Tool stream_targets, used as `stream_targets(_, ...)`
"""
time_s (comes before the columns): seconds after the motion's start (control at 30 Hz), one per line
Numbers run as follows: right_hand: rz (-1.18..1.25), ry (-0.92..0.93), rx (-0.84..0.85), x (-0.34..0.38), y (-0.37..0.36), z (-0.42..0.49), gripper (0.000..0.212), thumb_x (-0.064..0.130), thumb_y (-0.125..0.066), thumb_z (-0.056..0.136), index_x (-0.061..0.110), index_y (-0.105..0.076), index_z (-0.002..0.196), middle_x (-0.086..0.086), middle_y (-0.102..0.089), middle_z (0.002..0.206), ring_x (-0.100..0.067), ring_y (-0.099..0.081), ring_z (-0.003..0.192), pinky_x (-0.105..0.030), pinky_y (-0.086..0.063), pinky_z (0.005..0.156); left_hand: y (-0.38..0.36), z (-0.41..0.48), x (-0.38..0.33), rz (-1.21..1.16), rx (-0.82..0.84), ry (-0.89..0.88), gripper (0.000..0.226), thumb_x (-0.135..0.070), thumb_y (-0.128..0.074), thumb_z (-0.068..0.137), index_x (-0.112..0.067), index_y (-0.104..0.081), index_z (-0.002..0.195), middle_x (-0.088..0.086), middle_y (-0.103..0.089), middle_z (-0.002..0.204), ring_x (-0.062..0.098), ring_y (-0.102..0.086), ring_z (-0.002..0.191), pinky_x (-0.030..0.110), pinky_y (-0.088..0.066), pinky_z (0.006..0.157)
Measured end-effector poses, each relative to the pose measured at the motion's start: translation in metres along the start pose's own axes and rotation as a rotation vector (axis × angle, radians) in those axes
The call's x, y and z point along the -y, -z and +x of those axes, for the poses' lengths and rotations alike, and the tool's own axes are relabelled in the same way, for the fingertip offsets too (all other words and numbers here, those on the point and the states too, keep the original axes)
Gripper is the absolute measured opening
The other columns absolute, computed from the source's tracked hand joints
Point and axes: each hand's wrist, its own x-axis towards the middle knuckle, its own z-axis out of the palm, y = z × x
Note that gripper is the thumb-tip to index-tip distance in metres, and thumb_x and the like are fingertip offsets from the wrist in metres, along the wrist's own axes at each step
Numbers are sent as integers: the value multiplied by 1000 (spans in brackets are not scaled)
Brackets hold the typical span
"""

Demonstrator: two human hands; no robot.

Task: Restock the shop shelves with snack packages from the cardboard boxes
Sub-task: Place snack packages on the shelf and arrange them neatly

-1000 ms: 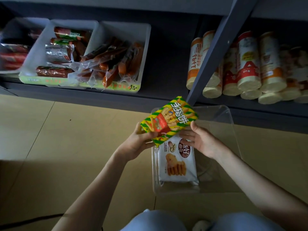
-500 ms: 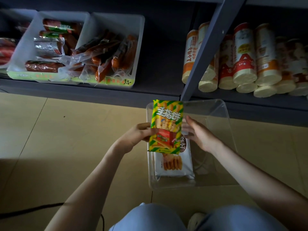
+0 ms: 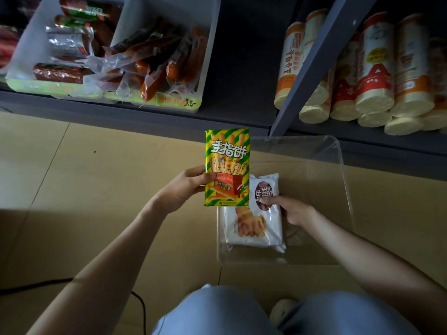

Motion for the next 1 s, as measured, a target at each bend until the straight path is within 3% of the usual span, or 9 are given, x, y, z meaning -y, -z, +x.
stream_targets(0.07, -31, 6, 6, 8, -2, -12, 13, 8, -69, 82, 9, -63, 94, -2, -73, 73, -21, -64, 81, -29, -50, 72, -2, -3, -3, -19, -8, 19, 42, -37, -67, 85, -10, -61, 117, 7, -71, 112, 22, -67, 104, 27, -52, 88)
stream_targets(0.2, -186, 190, -110, 33, -5, -59, 45, 5, -74, 75, 10, -56, 116, -8, -69, 103, -24, -66, 93, -34, -54, 76, -6, -34, -35, -78, -39, 102, 35, -30, -63, 81, -13, -63, 113, 8, -72, 107, 23, -68, 100, 41, -50, 97)
stream_targets(0.3, -227, 290, -163, 69, -7, -128, 48, 6, -76, 73, 13, -56, 116, -6, -68, 108, -25, -66, 96, -41, -54, 87, -11, -78, -80, -160, -26, 98, 38, -30, -69, 80, -14, -62, 114, 9, -71, 109, 23, -67, 101, 39, -50, 95)
stream_targets(0.47, -209, 337, -51, 142, -26, -265, 48, 7, -78, 69, 9, -61, 115, -12, -71, 108, -28, -68, 96, -39, -54, 85, -21, -170, -177, -262, -19, 47, 70, -48, -83, 55, -13, -63, 112, 7, -72, 106, 19, -68, 95, 29, -53, 85)
stream_targets(0.63, -203, 314, 0, 201, -67, -392, 66, 17, -85, 57, 8, -62, 118, -11, -72, 107, -30, -67, 100, -46, -52, 93, -19, -283, -269, -390, -48, -28, 87, -47, -87, 52, -6, -57, 122, 16, -67, 115, 26, -66, 100, 36, -51, 92)
stream_targets(0.73, -206, 329, 19, 224, -97, -464, 46, 7, -78, 72, 9, -63, 115, -10, -72, 104, -29, -67, 99, -46, -51, 94, -13, -353, -313, -477, -84, -80, 95, -45, -88, 51, -1, -52, 128, 18, -66, 118, 28, -67, 100, 36, -54, 90)
stream_targets(0.87, -222, 344, 80, 250, -131, -553, 39, 10, -77, 73, 12, -65, 110, -7, -74, 98, -27, -68, 95, -45, -48, 97, -5, -447, -374, -533, -153, -149, 96, -44, -91, 49, -4, -52, 126, 15, -67, 117, 27, -68, 98, 36, -55, 87)
stream_targets(1.0, -169, 399, 98, 271, -165, -618, 73, 28, -87, 42, 14, -65, 110, -9, -74, 100, -32, -68, 97, -54, -47, 97, 3, -526, -428, -527, -235, -230, 100, -47, -89, 50, -4, -49, 131, 16, -64, 122, 28, -66, 101, 38, -53, 92)
